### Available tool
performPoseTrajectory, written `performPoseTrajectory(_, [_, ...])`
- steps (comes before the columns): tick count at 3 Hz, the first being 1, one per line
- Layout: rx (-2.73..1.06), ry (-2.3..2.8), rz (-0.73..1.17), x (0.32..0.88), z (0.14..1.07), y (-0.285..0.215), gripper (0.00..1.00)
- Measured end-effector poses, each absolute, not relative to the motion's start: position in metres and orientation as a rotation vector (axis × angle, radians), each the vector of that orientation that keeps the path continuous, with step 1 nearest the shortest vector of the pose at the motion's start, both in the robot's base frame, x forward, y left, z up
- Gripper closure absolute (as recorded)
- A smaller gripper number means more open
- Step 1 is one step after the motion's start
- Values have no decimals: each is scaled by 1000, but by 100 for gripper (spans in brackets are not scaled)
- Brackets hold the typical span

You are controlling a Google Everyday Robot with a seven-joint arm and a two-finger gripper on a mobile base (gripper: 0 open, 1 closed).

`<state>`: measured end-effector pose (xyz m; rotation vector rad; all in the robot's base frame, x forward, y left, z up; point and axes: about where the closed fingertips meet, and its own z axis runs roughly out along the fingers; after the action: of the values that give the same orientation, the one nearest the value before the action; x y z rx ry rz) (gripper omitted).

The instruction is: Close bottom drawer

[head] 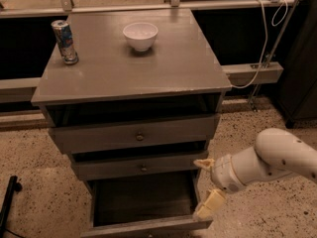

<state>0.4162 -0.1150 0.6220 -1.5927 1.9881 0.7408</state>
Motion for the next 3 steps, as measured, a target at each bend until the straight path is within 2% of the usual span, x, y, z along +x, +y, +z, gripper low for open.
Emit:
performPoseTrajectory(1, [-1538,1936,844,409,553,-91,0])
performPoseTrajectory(2, [-1501,1827,807,398,473,-67,0])
performPoseTrajectory(3, [-1504,1735,758,392,437,-58,0])
